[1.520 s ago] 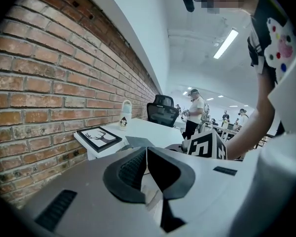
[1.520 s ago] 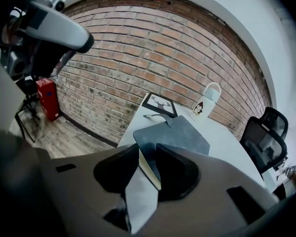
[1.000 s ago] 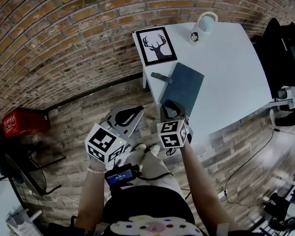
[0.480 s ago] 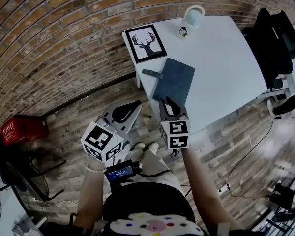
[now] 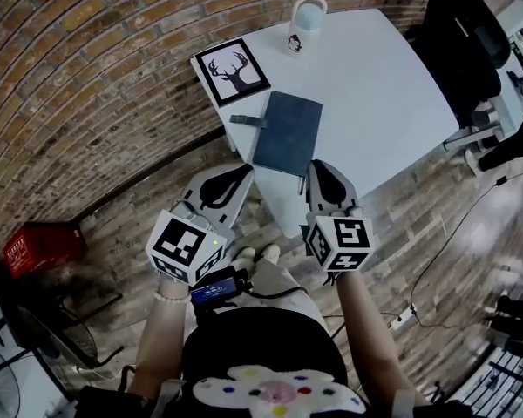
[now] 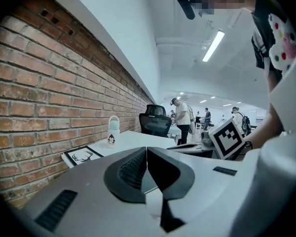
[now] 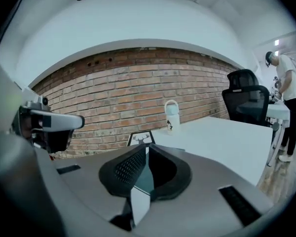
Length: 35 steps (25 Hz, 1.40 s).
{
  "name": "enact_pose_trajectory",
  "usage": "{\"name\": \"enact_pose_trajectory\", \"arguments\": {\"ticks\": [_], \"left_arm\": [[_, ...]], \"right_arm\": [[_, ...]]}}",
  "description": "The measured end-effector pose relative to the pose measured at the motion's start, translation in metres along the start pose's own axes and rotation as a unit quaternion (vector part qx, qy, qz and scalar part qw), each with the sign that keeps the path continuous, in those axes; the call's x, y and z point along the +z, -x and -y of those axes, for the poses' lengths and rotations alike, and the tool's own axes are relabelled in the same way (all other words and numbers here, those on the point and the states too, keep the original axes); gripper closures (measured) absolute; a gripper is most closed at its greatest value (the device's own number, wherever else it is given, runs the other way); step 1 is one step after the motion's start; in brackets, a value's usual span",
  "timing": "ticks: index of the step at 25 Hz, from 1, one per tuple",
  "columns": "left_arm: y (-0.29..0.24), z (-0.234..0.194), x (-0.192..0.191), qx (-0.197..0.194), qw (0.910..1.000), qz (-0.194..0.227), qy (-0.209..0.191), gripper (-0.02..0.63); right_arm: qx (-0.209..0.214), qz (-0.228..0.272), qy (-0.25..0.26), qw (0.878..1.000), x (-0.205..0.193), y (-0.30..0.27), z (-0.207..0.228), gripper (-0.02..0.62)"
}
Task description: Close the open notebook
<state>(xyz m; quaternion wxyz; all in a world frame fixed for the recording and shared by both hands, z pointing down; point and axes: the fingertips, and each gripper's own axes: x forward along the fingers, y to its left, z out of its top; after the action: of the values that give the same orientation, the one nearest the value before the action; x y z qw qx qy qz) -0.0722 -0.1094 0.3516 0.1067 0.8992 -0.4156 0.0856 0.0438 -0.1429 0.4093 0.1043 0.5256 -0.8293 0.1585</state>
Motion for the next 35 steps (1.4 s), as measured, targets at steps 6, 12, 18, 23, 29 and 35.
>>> {"name": "enact_pose_trajectory", "arguments": {"ticks": [6, 12, 18, 23, 29, 35], "left_arm": [[0.004, 0.018, 0.017, -0.011, 0.9996, 0.016, -0.022, 0.588], [0.013, 0.027, 0.040, -0.010, 0.9989, 0.033, -0.033, 0.588], [0.022, 0.040, 0.055, -0.022, 0.9969, 0.039, -0.065, 0.588], [0.026, 0.047, 0.058, -0.032, 0.9955, 0.036, -0.082, 0.588], [0.025, 0.051, 0.057, -0.045, 0.9948, 0.035, -0.085, 0.588], [0.025, 0.057, 0.053, -0.057, 0.9948, 0.034, -0.077, 0.588]], "right_arm": [[-0.028, 0.042, 0.011, 0.999, 0.030, 0.045, 0.014, 0.552], [-0.044, 0.064, 0.047, 0.996, 0.048, 0.081, 0.017, 0.552], [-0.054, 0.084, 0.056, 0.993, 0.059, 0.108, 0.008, 0.552], [-0.057, 0.092, 0.065, 0.992, 0.066, 0.124, 0.003, 0.552], [-0.066, 0.086, 0.068, 0.992, 0.064, 0.133, 0.001, 0.552], [-0.075, 0.076, 0.063, 0.992, 0.056, 0.137, 0.001, 0.552]]}}
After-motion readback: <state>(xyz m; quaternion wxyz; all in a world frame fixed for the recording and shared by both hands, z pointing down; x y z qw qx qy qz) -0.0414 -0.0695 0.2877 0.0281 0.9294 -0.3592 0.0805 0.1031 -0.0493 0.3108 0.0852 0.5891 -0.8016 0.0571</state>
